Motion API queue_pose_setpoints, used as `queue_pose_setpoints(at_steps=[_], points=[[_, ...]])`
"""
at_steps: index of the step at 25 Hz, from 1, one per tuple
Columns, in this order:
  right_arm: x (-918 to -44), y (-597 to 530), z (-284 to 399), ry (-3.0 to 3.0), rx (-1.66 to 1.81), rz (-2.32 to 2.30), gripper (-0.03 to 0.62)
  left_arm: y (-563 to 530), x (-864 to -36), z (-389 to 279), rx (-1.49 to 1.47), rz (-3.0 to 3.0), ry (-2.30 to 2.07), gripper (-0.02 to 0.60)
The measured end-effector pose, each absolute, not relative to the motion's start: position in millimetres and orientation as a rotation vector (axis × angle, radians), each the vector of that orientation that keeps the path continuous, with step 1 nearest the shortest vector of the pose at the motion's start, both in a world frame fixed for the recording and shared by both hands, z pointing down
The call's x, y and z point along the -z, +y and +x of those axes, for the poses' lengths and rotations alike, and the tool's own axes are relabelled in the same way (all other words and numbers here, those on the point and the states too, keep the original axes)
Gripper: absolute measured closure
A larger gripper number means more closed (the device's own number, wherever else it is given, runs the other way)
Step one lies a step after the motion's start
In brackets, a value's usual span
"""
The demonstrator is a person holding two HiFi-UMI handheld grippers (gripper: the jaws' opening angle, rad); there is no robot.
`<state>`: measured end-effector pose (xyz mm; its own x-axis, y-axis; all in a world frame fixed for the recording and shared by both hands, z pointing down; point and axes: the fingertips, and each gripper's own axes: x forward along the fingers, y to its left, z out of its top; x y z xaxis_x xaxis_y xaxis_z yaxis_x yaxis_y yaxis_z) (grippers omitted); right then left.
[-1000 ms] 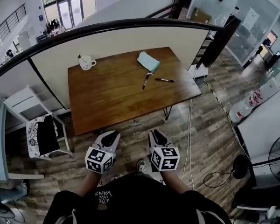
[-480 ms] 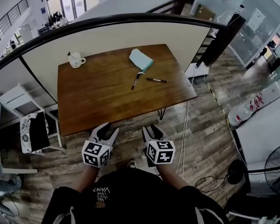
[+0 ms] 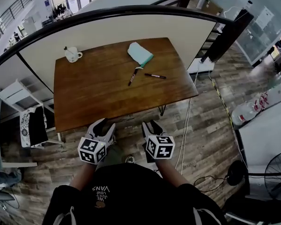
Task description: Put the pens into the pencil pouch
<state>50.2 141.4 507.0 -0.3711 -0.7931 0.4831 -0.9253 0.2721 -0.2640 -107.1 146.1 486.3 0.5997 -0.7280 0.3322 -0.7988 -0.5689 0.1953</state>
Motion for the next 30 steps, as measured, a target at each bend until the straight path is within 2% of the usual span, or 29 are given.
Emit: queue_pose_setpoints(at_steps=[12, 30], points=[[-534.4, 83.2, 49.1, -2.21, -0.812, 1.616, 0.47, 77.7, -501.4, -95.7, -0.331, 2.508, -1.162, 0.442], [-588.7, -95.7, -2.8, -2.071, -0.776, 1.555, 0.47, -69.2, -527.2, -122.3, -0.353, 2.489, -1.066, 0.442]])
